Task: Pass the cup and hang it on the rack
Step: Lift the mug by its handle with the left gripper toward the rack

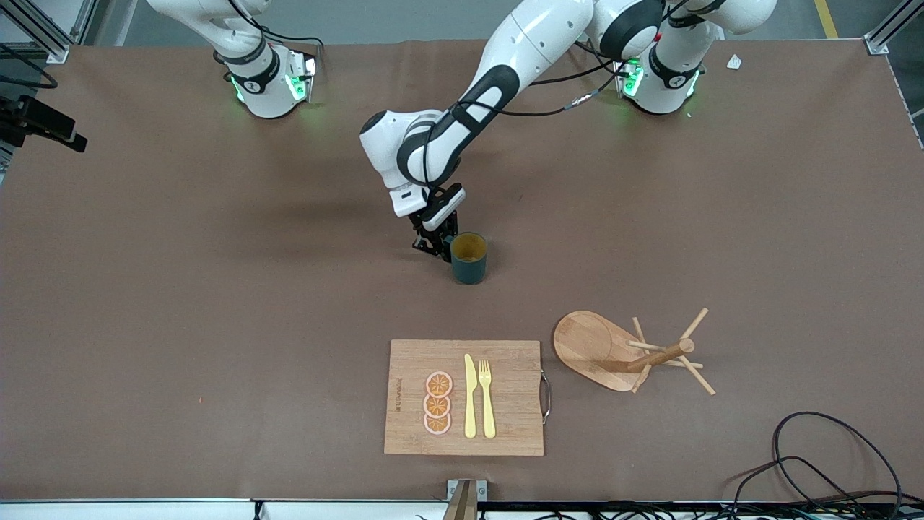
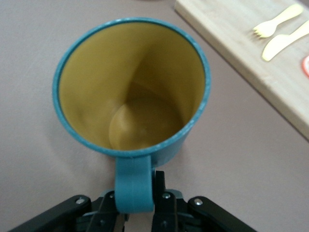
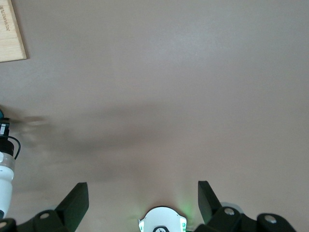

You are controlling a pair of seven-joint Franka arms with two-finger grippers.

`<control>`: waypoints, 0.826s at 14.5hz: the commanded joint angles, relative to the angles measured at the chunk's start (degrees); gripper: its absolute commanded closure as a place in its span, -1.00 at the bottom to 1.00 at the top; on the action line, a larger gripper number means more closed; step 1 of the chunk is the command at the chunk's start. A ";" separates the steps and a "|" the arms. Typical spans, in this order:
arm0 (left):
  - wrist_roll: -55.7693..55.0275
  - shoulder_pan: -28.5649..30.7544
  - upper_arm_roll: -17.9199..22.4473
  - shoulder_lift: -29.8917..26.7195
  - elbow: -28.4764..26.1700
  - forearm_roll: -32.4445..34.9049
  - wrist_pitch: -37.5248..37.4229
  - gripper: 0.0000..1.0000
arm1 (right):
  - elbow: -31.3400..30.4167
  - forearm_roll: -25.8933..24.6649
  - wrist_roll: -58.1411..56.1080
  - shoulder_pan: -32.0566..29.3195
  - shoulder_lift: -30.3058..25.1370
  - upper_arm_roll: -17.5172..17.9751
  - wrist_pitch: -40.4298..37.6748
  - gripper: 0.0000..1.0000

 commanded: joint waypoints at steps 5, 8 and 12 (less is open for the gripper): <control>17.54 10.68 -0.61 -13.31 0.22 -24.27 0.51 0.99 | 0.14 -0.64 -1.03 -0.45 -1.24 0.49 0.11 -1.00; 24.92 15.60 -0.52 -18.41 0.13 -36.83 3.06 0.99 | 0.05 -0.64 -1.12 -0.54 -1.24 0.22 0.02 -1.00; 33.27 22.98 -0.26 -23.95 -0.22 -57.14 6.48 0.99 | 0.05 -0.99 -1.30 -0.54 -1.15 0.22 0.11 -1.00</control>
